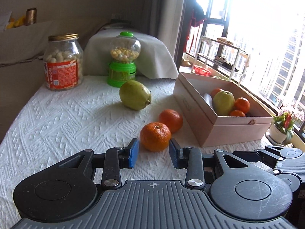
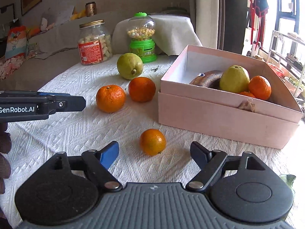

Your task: Organize fruits

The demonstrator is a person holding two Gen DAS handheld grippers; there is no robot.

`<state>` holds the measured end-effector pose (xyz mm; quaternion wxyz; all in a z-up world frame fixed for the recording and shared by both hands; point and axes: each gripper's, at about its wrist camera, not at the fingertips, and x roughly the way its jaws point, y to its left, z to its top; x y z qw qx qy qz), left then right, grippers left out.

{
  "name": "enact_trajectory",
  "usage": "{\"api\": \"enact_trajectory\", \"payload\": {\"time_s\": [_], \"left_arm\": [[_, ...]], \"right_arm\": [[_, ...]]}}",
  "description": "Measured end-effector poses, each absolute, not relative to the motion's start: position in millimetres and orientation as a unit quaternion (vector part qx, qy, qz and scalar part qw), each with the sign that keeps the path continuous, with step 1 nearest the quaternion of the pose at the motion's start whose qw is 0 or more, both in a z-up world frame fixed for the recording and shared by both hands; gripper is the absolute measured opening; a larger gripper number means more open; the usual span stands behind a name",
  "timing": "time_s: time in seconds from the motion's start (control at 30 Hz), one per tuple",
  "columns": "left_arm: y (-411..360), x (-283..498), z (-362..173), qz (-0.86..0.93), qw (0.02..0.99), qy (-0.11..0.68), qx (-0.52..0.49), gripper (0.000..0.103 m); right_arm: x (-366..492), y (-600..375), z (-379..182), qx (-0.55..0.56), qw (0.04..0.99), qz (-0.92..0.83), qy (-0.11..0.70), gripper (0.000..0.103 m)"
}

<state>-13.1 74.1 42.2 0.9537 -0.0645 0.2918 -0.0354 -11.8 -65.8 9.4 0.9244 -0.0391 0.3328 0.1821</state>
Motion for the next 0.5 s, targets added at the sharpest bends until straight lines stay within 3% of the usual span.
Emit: {"api": "enact_trajectory", "payload": {"time_s": [0.23, 0.37, 0.5], "left_arm": [[59.1, 22.1, 35.2, -0.017, 0.952, 0.304, -0.037, 0.039], [54.3, 23.9, 30.0, -0.033, 0.951, 0.305, -0.027, 0.054], [57.6, 28.4, 25.3, -0.023, 0.950, 0.309, -0.023, 0.055]], "right_arm": [[-6.9, -70.8, 7.1, -0.016, 0.924, 0.172, 0.340, 0.086], [-6.1, -69.8, 6.4, -0.017, 0.924, 0.172, 0.341, 0.087], [-6.4, -69.5, 5.8, -0.018, 0.923, 0.173, 0.342, 0.089]]}}
